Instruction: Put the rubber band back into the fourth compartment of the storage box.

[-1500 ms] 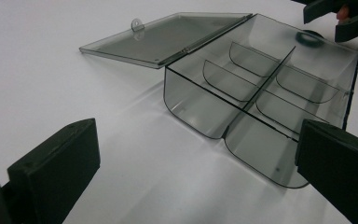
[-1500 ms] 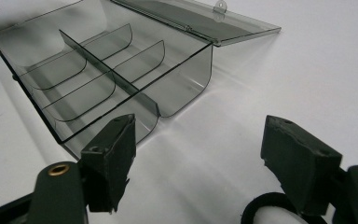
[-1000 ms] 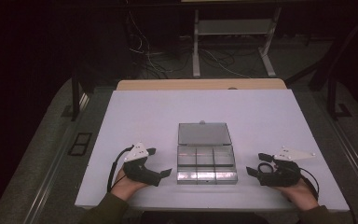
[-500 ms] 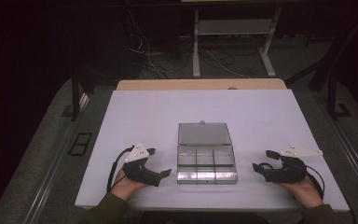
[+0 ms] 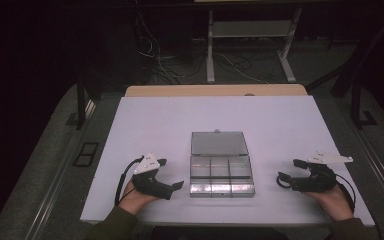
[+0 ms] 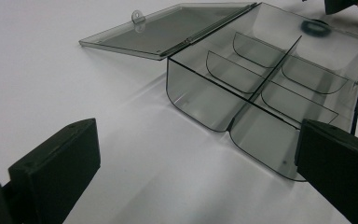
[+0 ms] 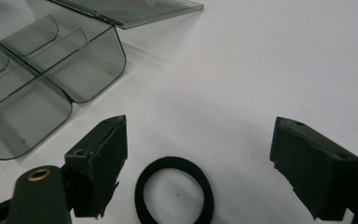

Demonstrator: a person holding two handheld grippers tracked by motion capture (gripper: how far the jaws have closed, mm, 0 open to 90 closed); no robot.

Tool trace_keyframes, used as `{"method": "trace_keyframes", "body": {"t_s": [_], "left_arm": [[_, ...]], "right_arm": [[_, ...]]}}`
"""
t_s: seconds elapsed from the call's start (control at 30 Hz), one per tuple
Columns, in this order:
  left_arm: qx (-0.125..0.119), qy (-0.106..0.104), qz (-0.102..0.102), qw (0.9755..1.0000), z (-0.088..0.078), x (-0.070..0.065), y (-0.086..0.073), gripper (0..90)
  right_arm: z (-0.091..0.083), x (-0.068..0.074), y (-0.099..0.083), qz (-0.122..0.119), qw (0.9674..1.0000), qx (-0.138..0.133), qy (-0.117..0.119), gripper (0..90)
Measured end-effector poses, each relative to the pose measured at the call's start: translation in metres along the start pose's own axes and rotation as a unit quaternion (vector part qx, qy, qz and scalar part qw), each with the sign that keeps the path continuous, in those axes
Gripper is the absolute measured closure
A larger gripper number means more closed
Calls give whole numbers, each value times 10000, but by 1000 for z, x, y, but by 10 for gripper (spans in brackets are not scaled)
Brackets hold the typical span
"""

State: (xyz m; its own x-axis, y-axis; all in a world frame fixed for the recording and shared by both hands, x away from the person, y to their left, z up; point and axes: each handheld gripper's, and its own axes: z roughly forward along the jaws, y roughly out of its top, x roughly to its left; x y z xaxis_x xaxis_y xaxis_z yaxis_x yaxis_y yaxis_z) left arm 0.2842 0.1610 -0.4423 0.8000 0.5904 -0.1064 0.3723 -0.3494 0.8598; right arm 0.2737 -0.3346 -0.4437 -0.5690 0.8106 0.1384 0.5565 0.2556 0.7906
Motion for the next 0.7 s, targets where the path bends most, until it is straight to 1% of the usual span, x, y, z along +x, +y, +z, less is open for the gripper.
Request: {"method": "trace_keyframes", "body": {"t_s": [0.03,0.13,0.2,0.23,0.33,0.43,0.53,0.6,0.7], "left_arm": [[5,-4,1,10000,0,0,0,0],[21,-2,14,10000,0,0,0,0],[12,-3,10,10000,0,0,0,0],[17,-4,15,10000,0,0,0,0],[14,-1,12,10000,0,0,0,0],[19,1,19,10000,0,0,0,0],[21,-1,37,10000,0,0,0,0],[25,1,37,10000,1,0,0,0],[26,5,43,10000,1,0,-1,0]], "right_arm": [[0,-1,0,-38,10000,17,-32,184],[0,-4,-1,-99,9997,189,-120,221],[-1,-8,-3,-42,9995,259,-151,253],[-2,-10,-3,17,9996,264,-131,285],[-5,-14,-4,65,9996,229,-130,364],[-7,-16,-5,59,9996,249,-96,445],[-8,-15,-5,32,9996,288,-38,529],[-8,-15,-4,-28,9994,337,4,579],[-7,-14,-4,-68,9989,452,54,643]]}}
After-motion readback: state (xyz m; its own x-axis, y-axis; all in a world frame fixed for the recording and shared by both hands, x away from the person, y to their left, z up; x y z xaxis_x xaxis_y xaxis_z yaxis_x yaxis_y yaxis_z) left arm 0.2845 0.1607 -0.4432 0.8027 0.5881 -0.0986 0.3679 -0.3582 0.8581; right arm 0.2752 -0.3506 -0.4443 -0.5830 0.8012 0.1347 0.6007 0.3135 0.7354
